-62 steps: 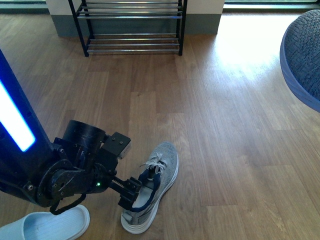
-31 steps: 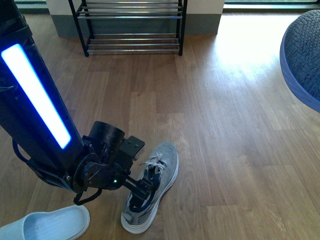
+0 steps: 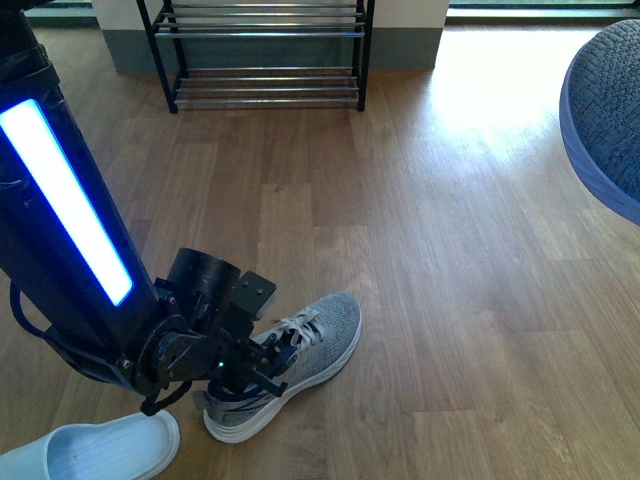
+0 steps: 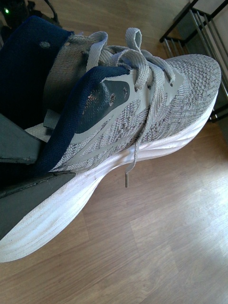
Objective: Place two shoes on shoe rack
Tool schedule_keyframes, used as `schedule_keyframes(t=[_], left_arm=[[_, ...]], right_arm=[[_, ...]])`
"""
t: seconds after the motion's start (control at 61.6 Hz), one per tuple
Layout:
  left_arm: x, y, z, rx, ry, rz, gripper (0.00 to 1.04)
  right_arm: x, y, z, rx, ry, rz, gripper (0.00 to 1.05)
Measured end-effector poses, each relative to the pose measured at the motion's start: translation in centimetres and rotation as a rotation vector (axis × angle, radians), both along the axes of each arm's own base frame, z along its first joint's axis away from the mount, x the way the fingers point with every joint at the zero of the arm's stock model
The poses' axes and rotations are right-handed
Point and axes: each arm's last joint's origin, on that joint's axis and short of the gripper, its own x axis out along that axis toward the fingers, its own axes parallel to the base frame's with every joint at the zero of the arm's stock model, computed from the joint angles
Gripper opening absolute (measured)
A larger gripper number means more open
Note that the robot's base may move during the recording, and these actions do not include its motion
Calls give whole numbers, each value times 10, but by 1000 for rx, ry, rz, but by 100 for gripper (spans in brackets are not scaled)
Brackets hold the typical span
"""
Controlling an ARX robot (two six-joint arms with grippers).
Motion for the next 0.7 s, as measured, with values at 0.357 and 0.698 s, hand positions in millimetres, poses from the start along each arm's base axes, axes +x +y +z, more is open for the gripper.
schedule_keyframes(t=[0.357,0.698], left_arm=[[-12,46,74,-68,-275,302,2],[-72,90,199,-196,-525,558,2]], right_arm=[[0,0,0,0,0,0,1],[0,0,0,0,0,0,1]])
